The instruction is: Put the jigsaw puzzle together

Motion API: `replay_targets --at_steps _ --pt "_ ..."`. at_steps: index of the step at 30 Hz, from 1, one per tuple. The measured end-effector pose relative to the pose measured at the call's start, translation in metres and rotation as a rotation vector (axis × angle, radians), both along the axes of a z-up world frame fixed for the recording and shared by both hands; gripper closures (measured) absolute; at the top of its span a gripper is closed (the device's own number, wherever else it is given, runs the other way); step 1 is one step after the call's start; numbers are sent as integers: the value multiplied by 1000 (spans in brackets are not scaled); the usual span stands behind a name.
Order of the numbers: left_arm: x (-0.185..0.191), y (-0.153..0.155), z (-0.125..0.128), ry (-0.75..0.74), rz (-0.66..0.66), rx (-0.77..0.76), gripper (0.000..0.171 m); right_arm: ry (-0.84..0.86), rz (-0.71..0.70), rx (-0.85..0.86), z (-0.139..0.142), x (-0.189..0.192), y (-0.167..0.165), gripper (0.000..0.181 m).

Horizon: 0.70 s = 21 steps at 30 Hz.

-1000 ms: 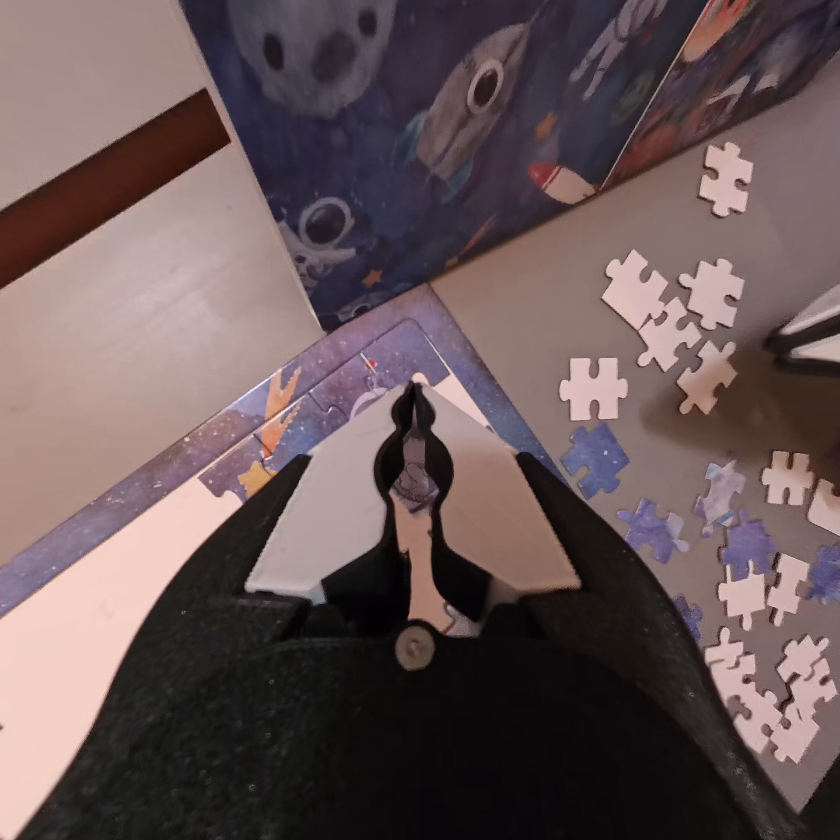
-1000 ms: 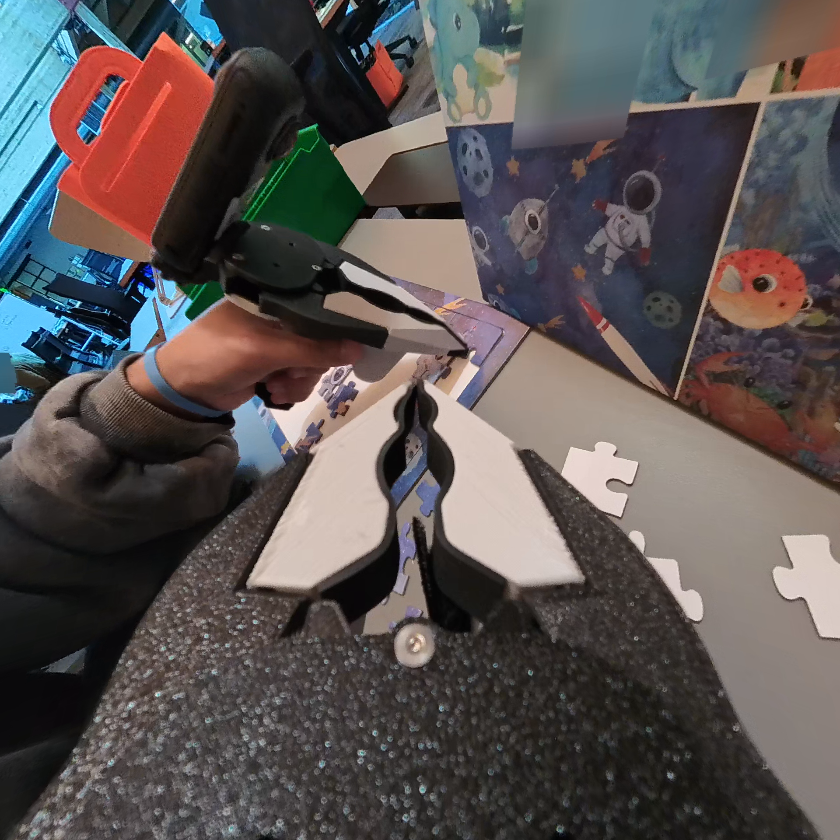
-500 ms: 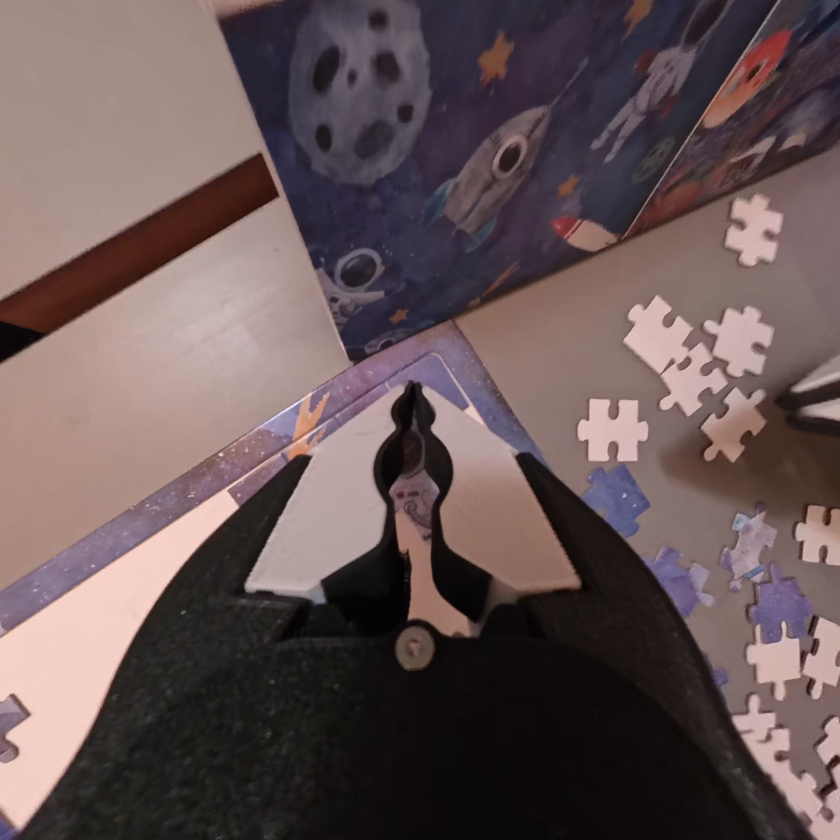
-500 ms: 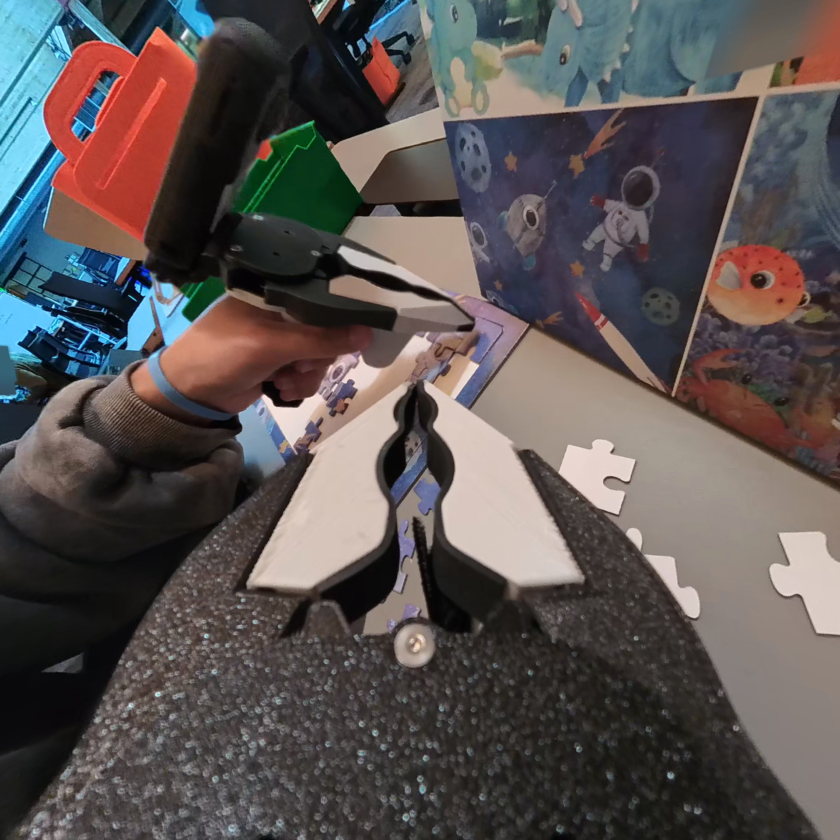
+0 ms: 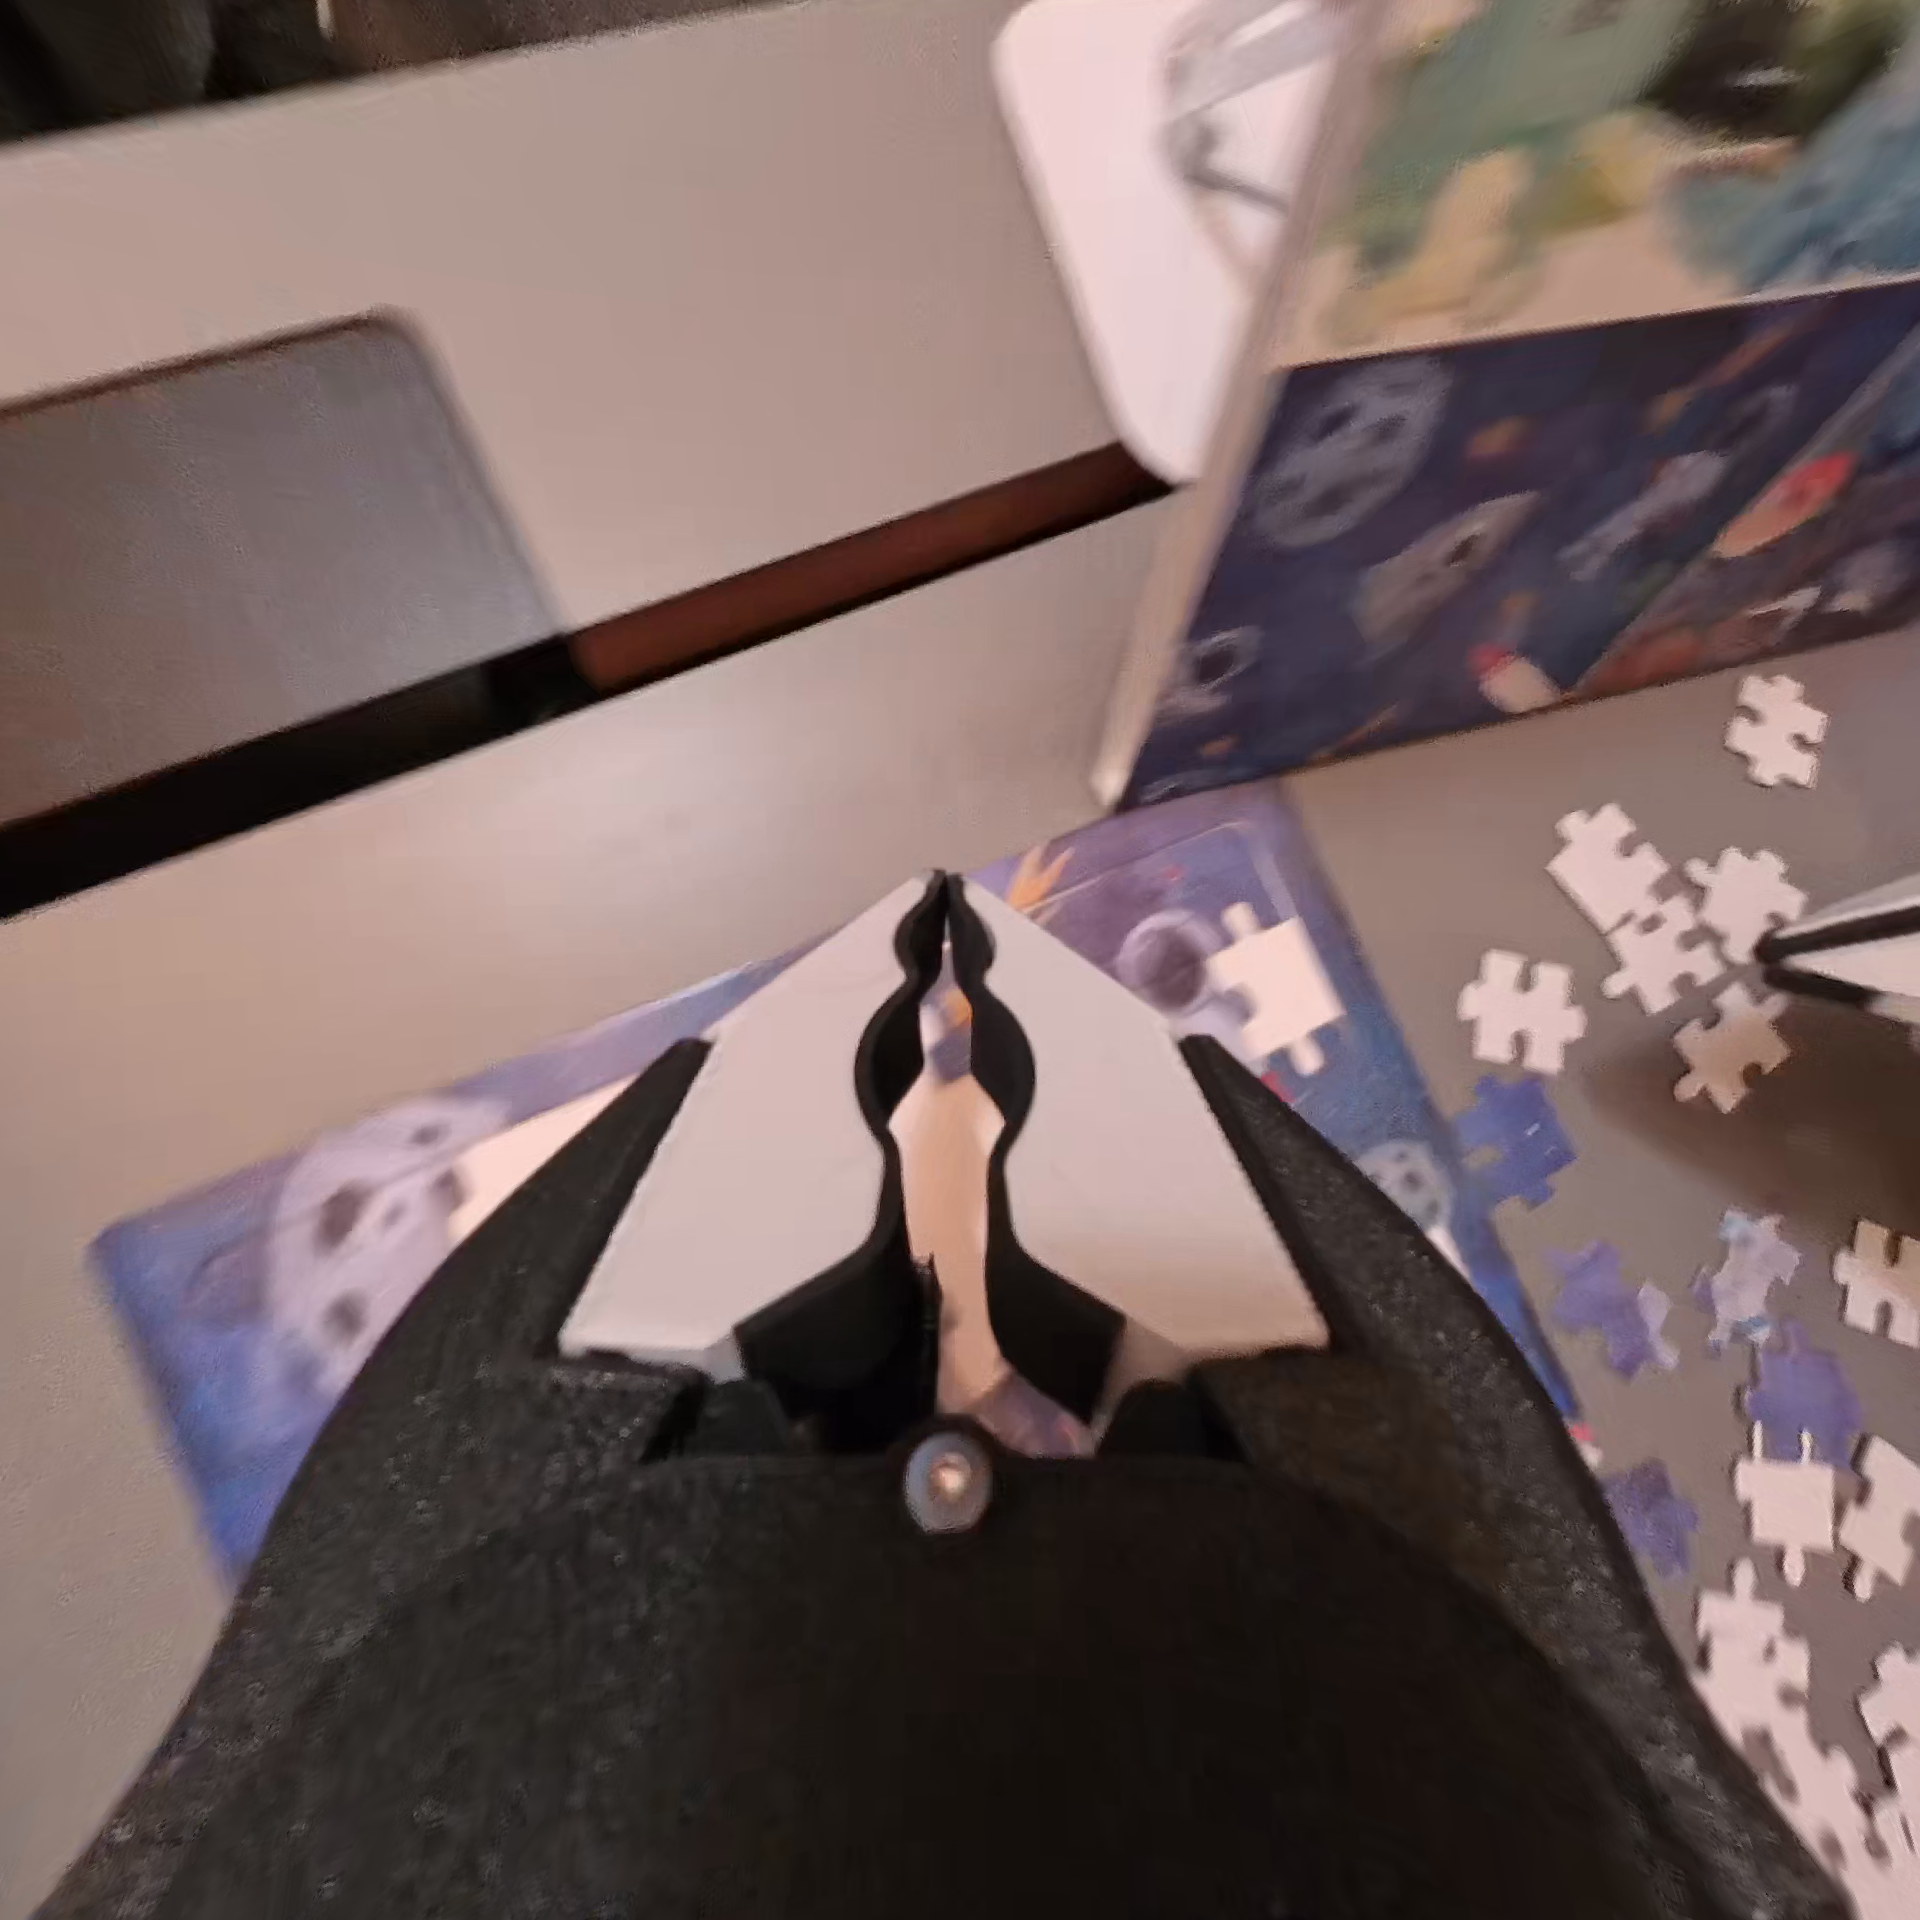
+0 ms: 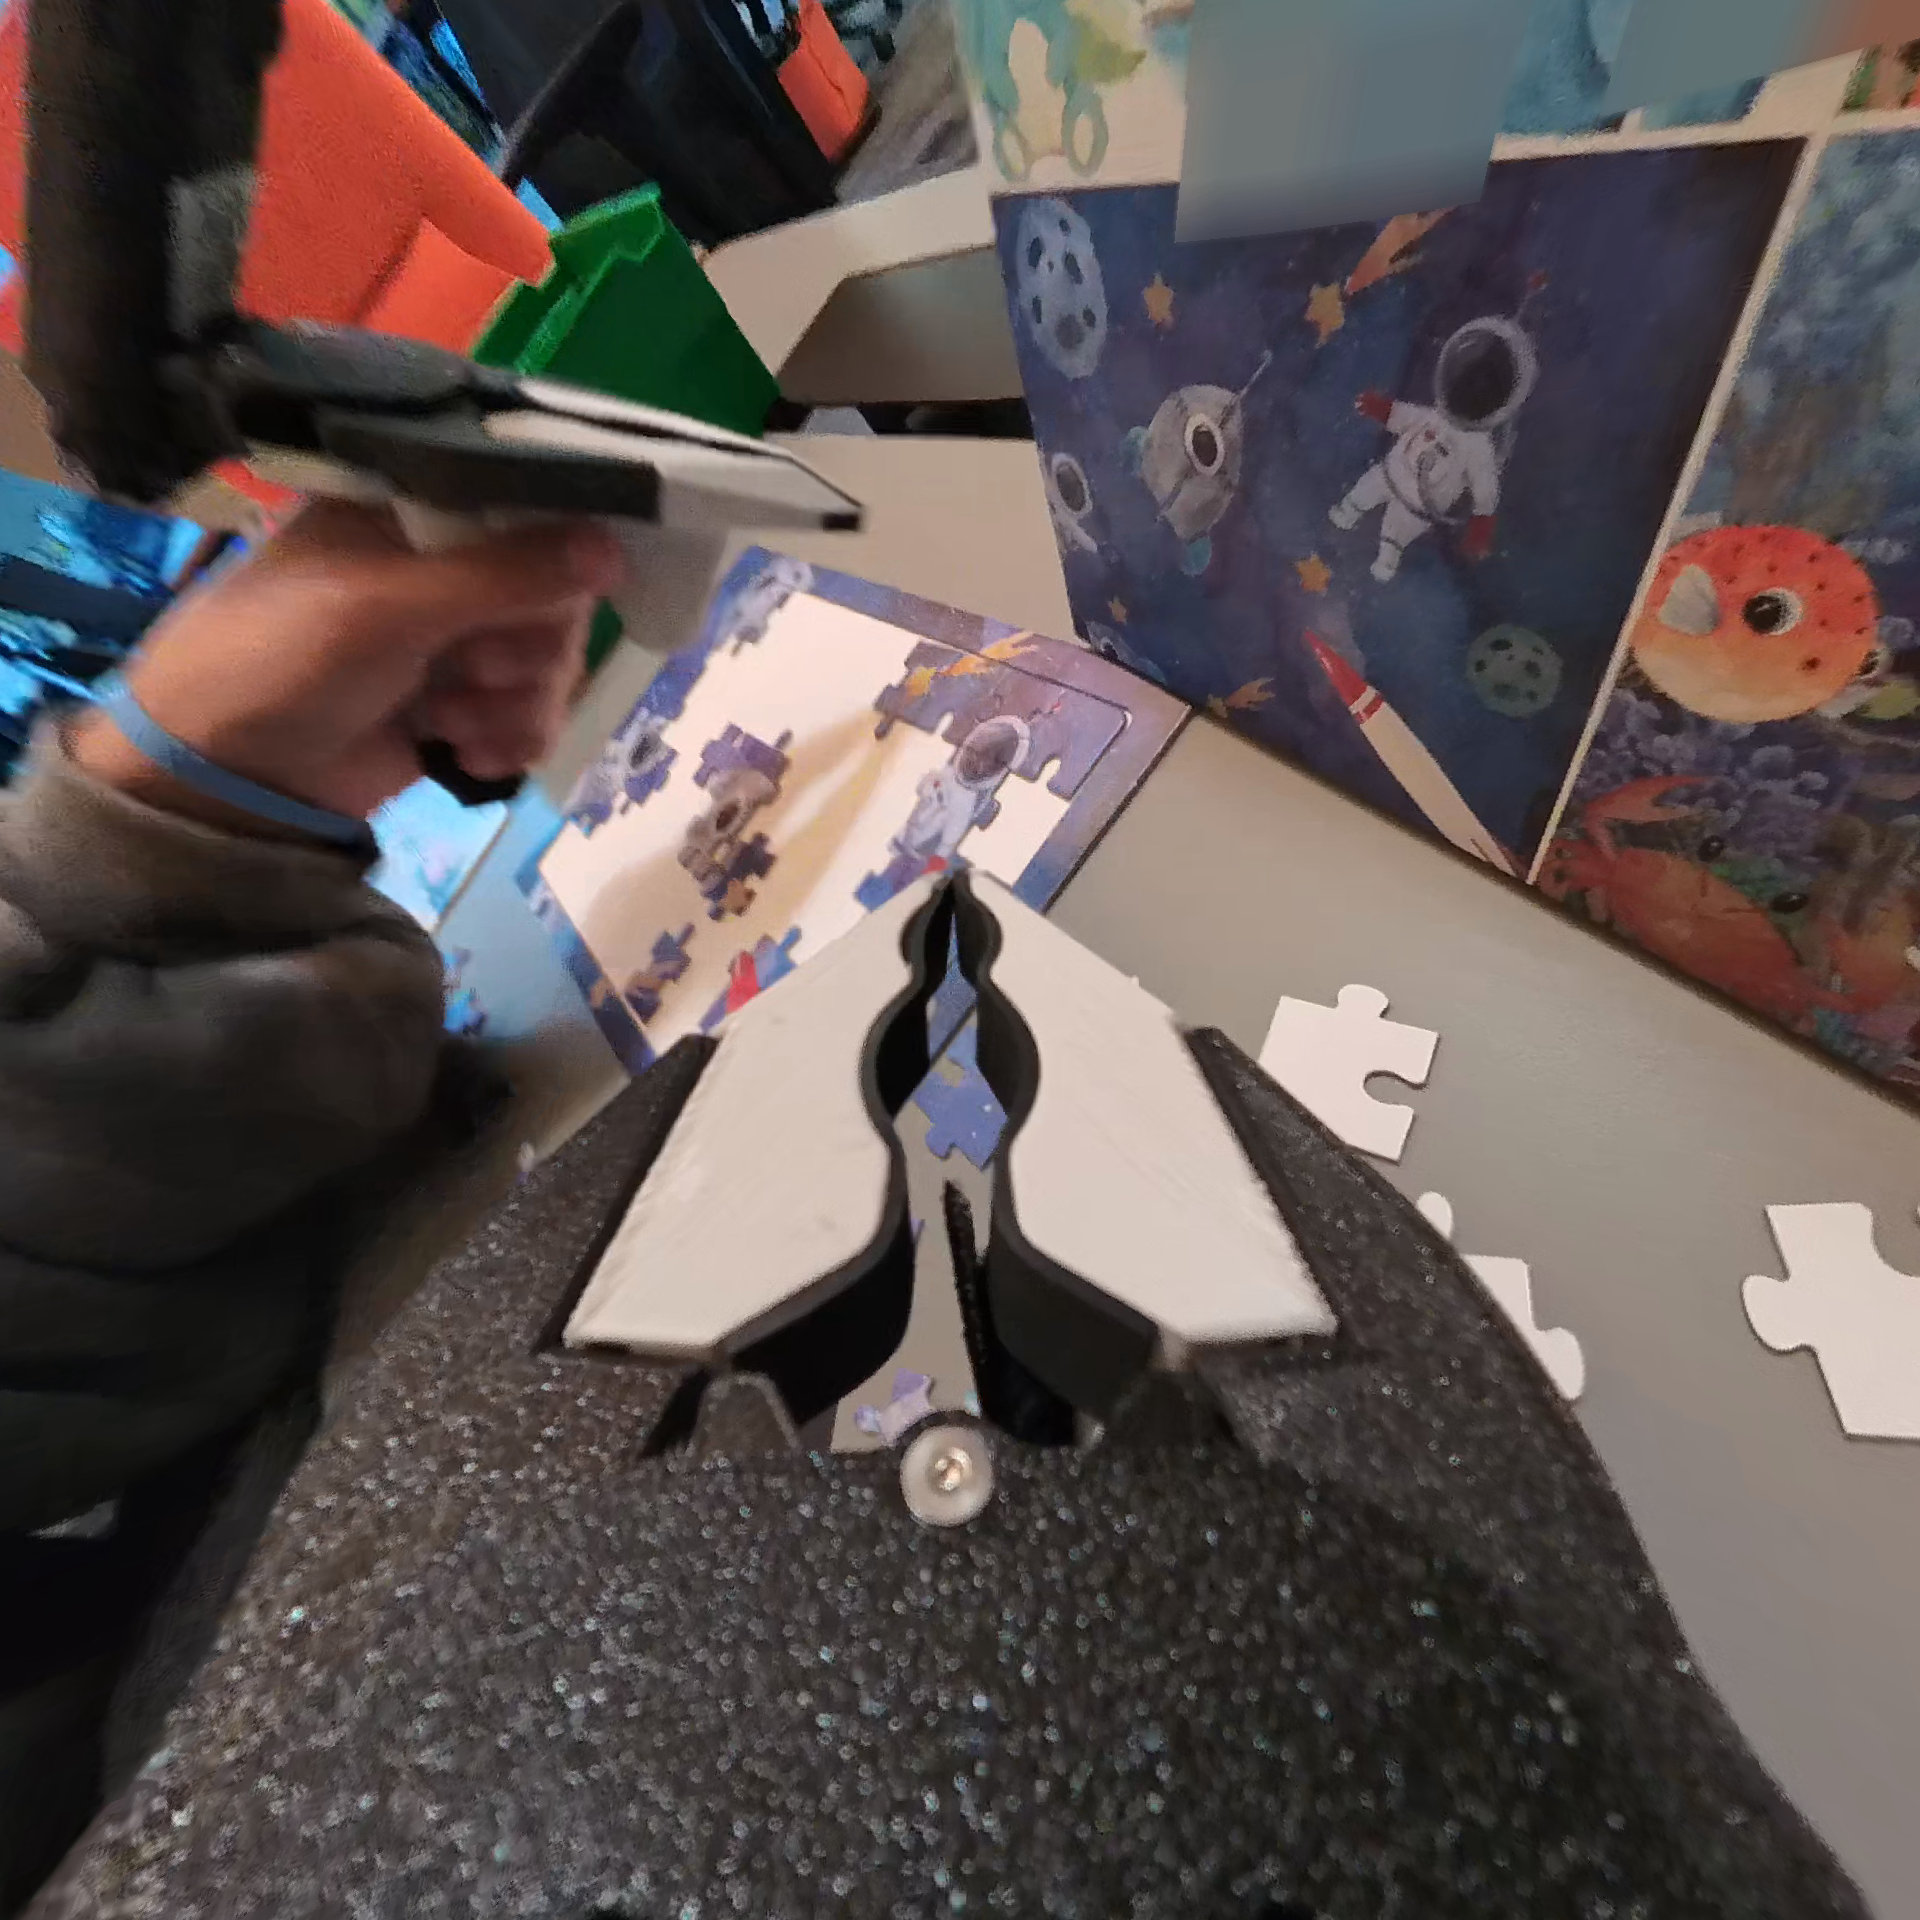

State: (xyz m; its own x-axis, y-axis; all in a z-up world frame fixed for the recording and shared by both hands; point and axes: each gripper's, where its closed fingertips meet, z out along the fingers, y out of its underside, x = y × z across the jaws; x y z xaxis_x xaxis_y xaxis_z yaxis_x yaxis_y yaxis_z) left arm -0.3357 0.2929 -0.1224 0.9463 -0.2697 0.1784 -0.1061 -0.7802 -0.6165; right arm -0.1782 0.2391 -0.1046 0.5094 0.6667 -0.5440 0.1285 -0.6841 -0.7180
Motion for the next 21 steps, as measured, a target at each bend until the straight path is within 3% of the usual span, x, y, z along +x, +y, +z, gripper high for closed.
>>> replay_targets --at_steps 3,8,13,21 --pt "-35 -18 -18 19 -4 -99 171 -148 54 57 -17 -11 -5 181" --pt "-15 -30 -39 36 -97 -105 171 -431 99 179 -53 -27 9 181" --pt "-8 -18 -43 47 -78 -95 171 -485 79 252 -58 -44 19 181" --pt "4 -13 -49 22 -103 -109 171 -483 53 202 -66 -47 22 181"
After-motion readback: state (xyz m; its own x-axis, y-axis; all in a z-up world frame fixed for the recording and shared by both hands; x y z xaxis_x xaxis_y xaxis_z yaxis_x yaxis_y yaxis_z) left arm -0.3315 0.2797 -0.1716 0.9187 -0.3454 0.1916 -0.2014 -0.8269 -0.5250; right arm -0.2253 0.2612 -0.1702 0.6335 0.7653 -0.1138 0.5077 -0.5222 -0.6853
